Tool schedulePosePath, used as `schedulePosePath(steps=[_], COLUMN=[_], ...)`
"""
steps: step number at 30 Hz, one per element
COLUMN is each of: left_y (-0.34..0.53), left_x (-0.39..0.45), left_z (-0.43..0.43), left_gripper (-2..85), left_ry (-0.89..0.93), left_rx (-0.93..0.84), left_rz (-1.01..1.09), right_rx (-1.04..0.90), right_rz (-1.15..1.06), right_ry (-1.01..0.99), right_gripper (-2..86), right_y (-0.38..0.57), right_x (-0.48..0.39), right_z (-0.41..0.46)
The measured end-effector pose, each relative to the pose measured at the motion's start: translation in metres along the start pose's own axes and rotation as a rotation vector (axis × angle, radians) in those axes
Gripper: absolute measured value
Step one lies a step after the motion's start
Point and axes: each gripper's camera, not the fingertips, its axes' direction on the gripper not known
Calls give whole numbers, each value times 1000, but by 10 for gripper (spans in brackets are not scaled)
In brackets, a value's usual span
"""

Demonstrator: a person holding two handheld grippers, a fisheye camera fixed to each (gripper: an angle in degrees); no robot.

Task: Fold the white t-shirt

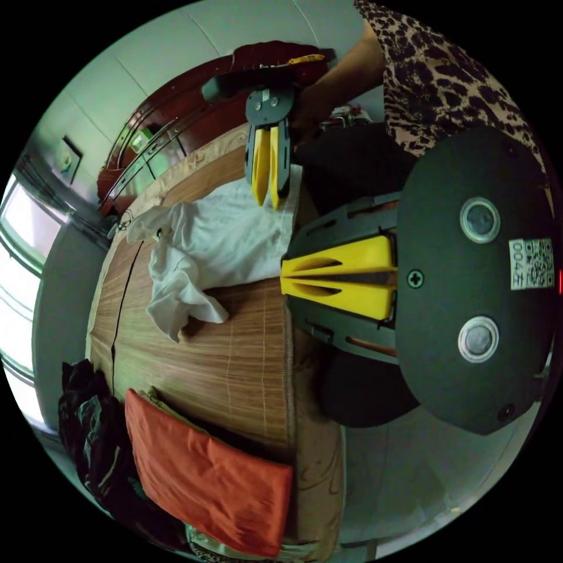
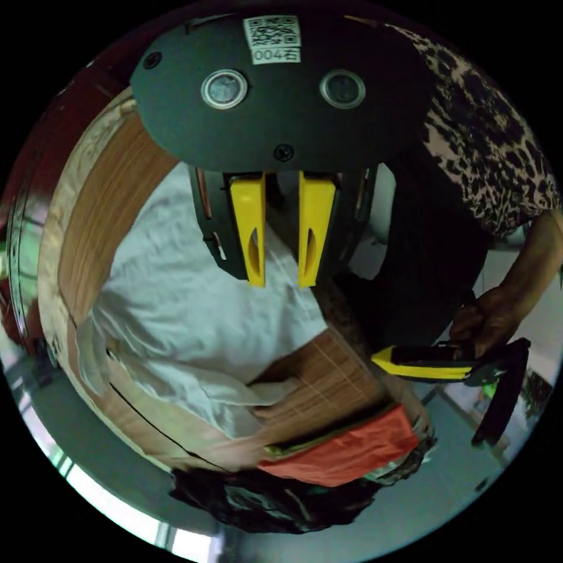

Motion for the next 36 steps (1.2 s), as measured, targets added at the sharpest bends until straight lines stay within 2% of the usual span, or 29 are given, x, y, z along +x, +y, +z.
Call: schedulePosePath(steps=[4, 10, 15, 17, 19, 20, 22, 25, 28, 30, 32, 34, 36], left_y=[25, 62, 88, 100, 108, 111, 116, 122, 125, 127, 128, 129, 131], left_x=[-4, -24, -40, -45, -48, -49, -49, -45, -37, -25, -14, -5, 3], left_z=[6, 17, 19, 18, 18, 18, 19, 24, 33, 40, 43, 48, 56], left_gripper=[3, 3, 2, 2, 1, 1, 1, 2, 2, 2, 2, 2, 1], left_ry=[15, 51, 78, 86, 103, 112, 122, 131, 163, 156, 138, 117, 106], left_rx=[21, 36, 57, 73, 85, 92, 100, 98, 86, 63, 51, 33, 11], left_rz=[7, -46, -95, -108, -122, -130, -134, -129, -127, -101, -72, -44, -32], right_rx=[-102, -228, -317, -263, -149, -112, 57, 232, 239, 224, 211, 66, -55], right_rz=[-192, -390, -438, -300, 18, 108, 458, 773, 891, 921, 874, 717, 600], right_ry=[166, 259, 326, 208, -110, -201, -550, -816, -906, -898, -800, -459, -200], right_gripper=[92, 83, 39, 35, 31, 30, 25, 18, 5, -1, -3, -6, -7], right_y=[-28, -41, -35, -32, -10, 2, 74, 176, 229, 244, 249, 238, 230], right_x=[-51, -86, -79, -47, 33, 57, 153, 226, 241, 239, 233, 213, 190], right_z=[42, 87, 114, 97, 68, 63, 60, 87, 117, 123, 108, 83, 82])
